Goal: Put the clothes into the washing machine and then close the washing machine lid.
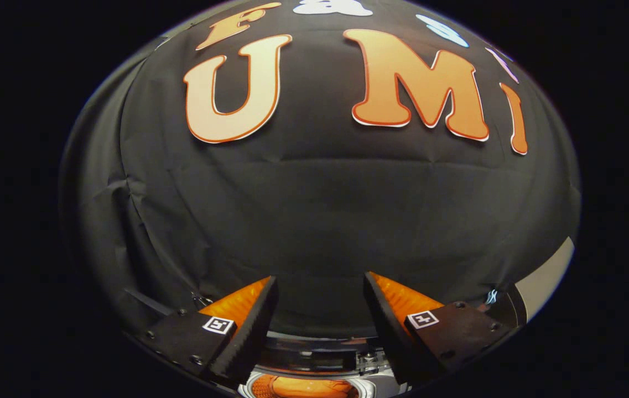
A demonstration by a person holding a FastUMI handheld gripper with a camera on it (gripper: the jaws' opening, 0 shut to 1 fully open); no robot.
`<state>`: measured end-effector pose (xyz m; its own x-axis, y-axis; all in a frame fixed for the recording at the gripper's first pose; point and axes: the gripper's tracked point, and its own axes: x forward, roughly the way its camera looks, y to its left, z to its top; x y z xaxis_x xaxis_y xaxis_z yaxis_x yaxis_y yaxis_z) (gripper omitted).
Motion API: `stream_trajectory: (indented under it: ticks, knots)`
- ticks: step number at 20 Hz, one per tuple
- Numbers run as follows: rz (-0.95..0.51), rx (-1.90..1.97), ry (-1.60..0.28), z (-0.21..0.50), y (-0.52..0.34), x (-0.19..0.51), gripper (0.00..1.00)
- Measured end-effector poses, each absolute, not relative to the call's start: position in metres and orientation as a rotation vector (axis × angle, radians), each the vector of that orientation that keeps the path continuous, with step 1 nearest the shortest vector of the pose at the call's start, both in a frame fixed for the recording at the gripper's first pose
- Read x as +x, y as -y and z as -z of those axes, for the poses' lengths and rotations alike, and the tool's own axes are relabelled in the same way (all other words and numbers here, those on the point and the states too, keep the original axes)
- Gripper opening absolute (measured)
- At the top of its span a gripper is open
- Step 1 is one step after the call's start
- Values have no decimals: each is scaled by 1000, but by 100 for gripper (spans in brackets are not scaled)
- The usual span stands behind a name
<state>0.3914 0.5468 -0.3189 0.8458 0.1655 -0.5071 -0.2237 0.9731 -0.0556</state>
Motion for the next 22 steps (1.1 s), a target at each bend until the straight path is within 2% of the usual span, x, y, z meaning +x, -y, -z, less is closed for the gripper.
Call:
stream_trajectory:
  ticks: [13,22]
  knots:
    - [-234,-111,-545,316,-542,377,99]
    - [-250,-103,-462,305,-536,337,99]
